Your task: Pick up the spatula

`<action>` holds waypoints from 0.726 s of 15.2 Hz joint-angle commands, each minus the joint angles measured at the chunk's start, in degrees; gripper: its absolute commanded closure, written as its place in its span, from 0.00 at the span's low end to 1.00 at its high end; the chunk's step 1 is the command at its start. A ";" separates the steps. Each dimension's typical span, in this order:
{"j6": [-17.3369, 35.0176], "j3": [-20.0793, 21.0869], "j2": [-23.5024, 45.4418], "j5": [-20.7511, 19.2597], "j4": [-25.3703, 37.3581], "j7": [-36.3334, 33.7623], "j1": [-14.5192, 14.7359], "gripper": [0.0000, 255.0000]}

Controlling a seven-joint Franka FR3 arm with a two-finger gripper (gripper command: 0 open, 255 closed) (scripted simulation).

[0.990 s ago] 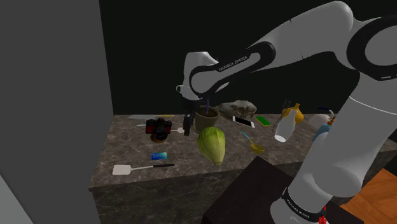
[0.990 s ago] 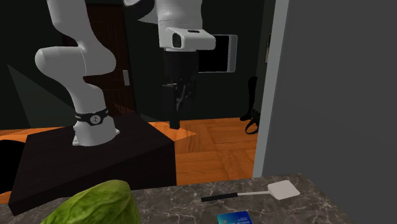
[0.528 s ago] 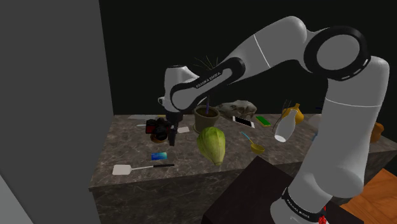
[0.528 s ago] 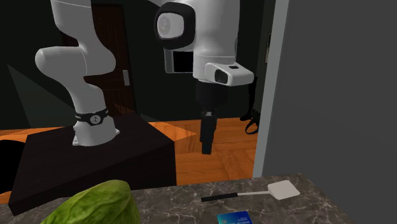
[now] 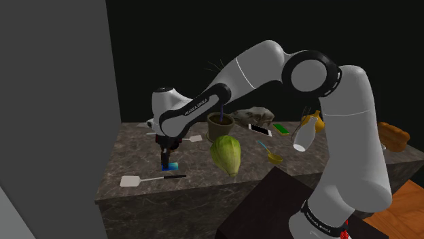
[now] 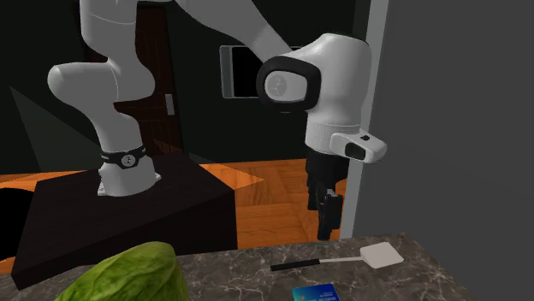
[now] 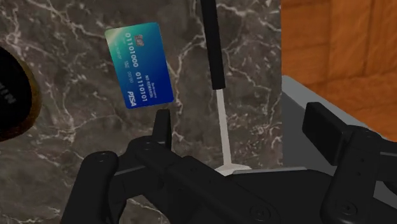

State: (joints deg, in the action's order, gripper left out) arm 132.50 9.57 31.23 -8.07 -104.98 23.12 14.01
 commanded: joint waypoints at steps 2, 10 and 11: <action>0.46 -0.11 6.61 -2.06 5.88 0.79 1.89 0.00; 2.18 -0.68 14.89 -3.93 12.25 1.36 3.86 0.00; 2.59 -0.77 15.49 -4.02 12.44 1.30 3.92 0.00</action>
State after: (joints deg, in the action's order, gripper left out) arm 134.75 8.89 46.03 -11.99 -92.92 24.46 17.85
